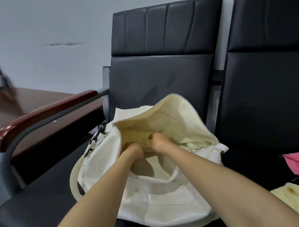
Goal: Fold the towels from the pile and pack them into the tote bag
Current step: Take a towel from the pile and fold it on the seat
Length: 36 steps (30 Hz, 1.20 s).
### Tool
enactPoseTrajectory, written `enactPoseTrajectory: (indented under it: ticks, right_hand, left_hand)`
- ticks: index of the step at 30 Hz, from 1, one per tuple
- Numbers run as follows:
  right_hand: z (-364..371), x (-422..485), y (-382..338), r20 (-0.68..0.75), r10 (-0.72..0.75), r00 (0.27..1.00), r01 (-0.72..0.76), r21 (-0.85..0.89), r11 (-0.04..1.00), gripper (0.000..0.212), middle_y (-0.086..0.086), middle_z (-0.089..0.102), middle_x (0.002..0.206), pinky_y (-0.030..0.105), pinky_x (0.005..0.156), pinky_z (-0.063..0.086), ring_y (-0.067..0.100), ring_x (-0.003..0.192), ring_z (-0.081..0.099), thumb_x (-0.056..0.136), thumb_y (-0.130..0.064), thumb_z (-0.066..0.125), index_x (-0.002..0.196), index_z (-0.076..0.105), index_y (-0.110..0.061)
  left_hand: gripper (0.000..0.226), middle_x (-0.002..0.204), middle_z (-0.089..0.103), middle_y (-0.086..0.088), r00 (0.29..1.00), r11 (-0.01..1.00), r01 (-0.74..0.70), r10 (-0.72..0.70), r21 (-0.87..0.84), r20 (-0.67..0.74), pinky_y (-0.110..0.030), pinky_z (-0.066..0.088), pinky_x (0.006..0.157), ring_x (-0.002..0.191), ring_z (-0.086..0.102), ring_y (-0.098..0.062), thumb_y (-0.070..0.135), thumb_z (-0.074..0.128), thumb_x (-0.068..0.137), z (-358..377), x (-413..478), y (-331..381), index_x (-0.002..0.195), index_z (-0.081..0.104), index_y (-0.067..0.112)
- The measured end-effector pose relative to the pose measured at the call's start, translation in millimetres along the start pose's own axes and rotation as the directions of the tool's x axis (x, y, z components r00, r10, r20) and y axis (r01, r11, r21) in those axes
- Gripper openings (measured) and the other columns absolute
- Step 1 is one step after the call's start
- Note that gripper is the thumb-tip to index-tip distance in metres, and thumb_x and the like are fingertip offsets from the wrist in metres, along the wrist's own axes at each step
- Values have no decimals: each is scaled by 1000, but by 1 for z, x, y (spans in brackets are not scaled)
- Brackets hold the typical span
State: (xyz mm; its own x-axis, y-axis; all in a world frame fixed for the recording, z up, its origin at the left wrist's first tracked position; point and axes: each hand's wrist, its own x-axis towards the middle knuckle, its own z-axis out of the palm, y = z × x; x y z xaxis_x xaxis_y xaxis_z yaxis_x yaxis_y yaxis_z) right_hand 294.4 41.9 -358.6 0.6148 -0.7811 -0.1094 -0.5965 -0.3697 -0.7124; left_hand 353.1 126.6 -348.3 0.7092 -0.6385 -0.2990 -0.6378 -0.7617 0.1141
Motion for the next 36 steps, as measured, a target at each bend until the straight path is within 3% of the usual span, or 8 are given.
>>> enactPoseTrajectory:
  ticks: [3, 7, 12, 18, 23, 27, 33, 36]
  right_hand:
    - [-33, -26, 0, 110, -112, 988, 134, -222, 966, 46, 13, 47, 142, 30, 102, 38, 30, 129, 47, 94, -2, 41, 140, 46, -8]
    - [-85, -75, 12, 71, -173, 982, 186, -276, 943, 48, 8, 49, 139, 30, 98, 43, 27, 126, 49, 93, 1, 39, 137, 49, -16]
    - [-174, -168, 61, 27, -242, 970, 235, -358, 903, 40, 3, 43, 141, 31, 104, 37, 22, 130, 42, 98, -11, 47, 137, 50, -18]
    - [-266, -280, 170, -163, -166, 973, 56, -531, 846, 38, 6, 47, 139, 32, 108, 30, 23, 134, 39, 96, -10, 47, 133, 53, -10]
    - [-300, -360, 255, -203, 118, 972, -227, -689, 689, 47, -1, 9, 160, 49, 117, 5, 23, 148, -5, 100, -22, 40, 146, 33, -26]
    - [-305, -397, 294, -120, 347, 930, -333, -674, 659, 56, 3, -7, 161, 53, 116, 4, 30, 146, -16, 100, -37, 41, 151, 18, -33]
    - [-292, -414, 322, -170, 267, 949, -315, -590, 744, 55, 2, -7, 161, 53, 117, 0, 28, 146, -17, 101, -38, 39, 151, 17, -33]
    - [-283, -411, 322, -166, 284, 944, -325, -596, 734, 63, 2, -12, 161, 56, 115, -4, 27, 145, -21, 98, -50, 39, 152, 12, -33]
  left_hand:
    - [37, 140, 46, -16, 997, 997, -65, 63, -52, -41, -29, 35, 102, 130, 45, -28, 15, 39, 102, -10, -25, 4, 135, 44, -1]
    - [30, 109, 62, -11, 988, 986, -128, 118, -108, -95, -27, 44, 88, 117, 56, -28, 5, 44, 96, -16, -67, 16, 122, 55, -3]
    - [43, 133, 53, -16, 957, 951, -270, 248, -150, -150, -30, 42, 94, 120, 52, -30, 2, 35, 93, -19, -141, 44, 134, 47, 2]
    - [37, 136, 51, -17, 884, 847, -463, 418, -262, -211, -29, 36, 94, 125, 47, -30, 10, 41, 99, 3, -239, 113, 134, 48, 0]
    - [51, 146, 42, -4, 806, 759, -581, 586, -294, -78, -28, 34, 104, 134, 40, -22, 22, 49, 97, 56, -306, 180, 145, 36, 9]
    - [60, 154, 30, -2, 757, 718, -609, 653, -337, 22, -24, 30, 106, 139, 32, -19, 24, 52, 96, 102, -333, 211, 150, 27, 15]
    - [65, 150, 34, -5, 742, 707, -628, 670, -326, 22, -27, 34, 105, 135, 38, -20, 28, 55, 94, 141, -335, 228, 151, 23, 20]
    - [64, 133, 44, -5, 751, 703, -609, 660, -368, 18, -25, 41, 95, 122, 47, -18, 32, 59, 91, 149, -326, 234, 148, 29, 26]
